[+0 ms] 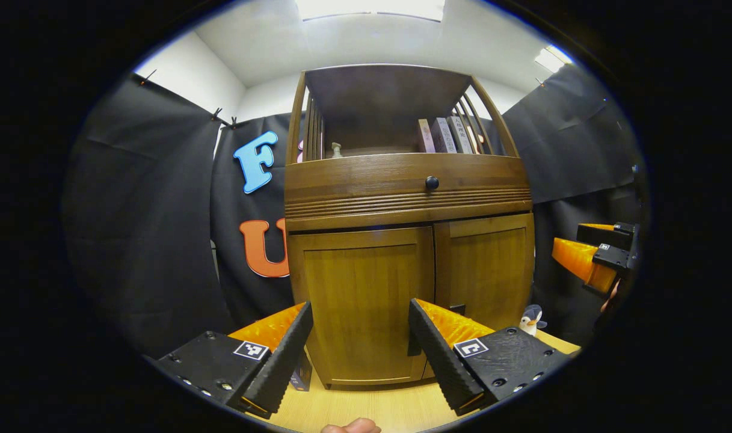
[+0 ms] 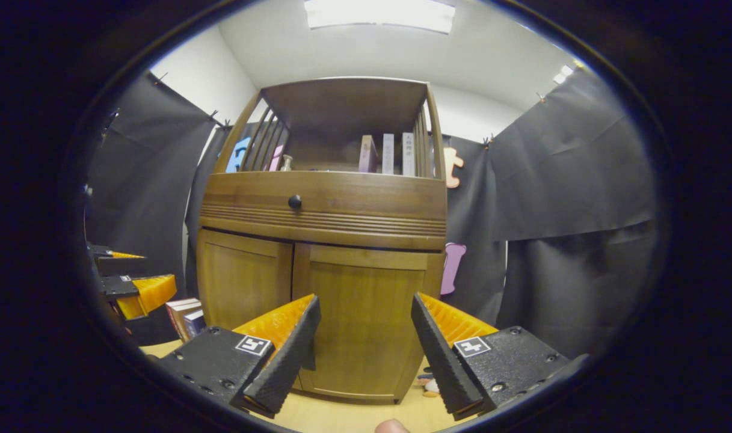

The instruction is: Open the right door of the double-door shoe cabinet with the right hand, and open the left door with the left hand.

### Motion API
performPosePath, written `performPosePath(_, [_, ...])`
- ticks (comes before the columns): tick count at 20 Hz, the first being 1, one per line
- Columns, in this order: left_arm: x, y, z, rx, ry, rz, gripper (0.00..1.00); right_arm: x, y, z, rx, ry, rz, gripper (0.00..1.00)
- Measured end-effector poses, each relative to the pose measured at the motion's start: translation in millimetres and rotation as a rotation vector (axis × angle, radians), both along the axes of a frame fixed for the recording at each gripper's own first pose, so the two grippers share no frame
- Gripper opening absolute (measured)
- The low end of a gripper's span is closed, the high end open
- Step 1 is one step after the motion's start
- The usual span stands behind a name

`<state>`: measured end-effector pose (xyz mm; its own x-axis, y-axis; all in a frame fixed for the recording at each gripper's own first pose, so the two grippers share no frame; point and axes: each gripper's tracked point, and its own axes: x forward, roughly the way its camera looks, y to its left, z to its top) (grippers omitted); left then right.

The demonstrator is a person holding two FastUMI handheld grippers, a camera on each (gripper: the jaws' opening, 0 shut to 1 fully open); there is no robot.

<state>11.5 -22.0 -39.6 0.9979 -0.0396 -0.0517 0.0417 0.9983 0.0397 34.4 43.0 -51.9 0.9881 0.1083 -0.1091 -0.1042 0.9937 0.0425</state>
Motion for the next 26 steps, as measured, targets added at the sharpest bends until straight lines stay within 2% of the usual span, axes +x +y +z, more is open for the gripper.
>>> performPosePath(5, [0.6,-1.8,-4.0,0.042,0.002,-0.033,0.96,8.3,17.5,-16.8,0.009,0.044,0.024,0.96])
performPosePath(6, [1.0,-1.7,-4.0,0.037,-0.004,-0.035,0.96,9.6,20.7,-20.3,0.01,0.044,0.024,1.0])
performPosePath(8, [2.2,-0.2,-3.3,0.011,-0.008,-0.019,0.95,13.3,30.6,-27.3,0.007,0.05,0.038,0.95])
performPosePath(12, [6.4,5.2,-7.4,-0.011,0.018,0.024,0.96,22.5,46.6,-47.4,0.012,0.093,0.063,0.96])
performPosePath(14, [5.2,2.8,-9.6,-0.007,0.03,0.014,0.96,27.1,53.6,-58.7,0.031,0.119,0.082,0.96])
performPosePath(15, [4.4,3.4,-8.9,-0.012,0.029,0.015,0.95,29.7,59.0,-62.3,0.036,0.128,0.089,1.0])
performPosePath(16, [5.3,2.8,-9.0,-0.022,0.034,0.013,0.96,33.4,62.8,-66.1,0.036,0.137,0.093,0.96])
performPosePath(23, [5.9,5.6,-14.0,-0.041,0.056,0.023,0.96,43.9,93.6,-108.8,0.052,0.218,0.12,0.95])
performPosePath(26, [4.9,7.3,-16.5,-0.05,0.068,0.03,0.96,65.5,95.6,-126.5,0.061,0.266,0.114,0.9])
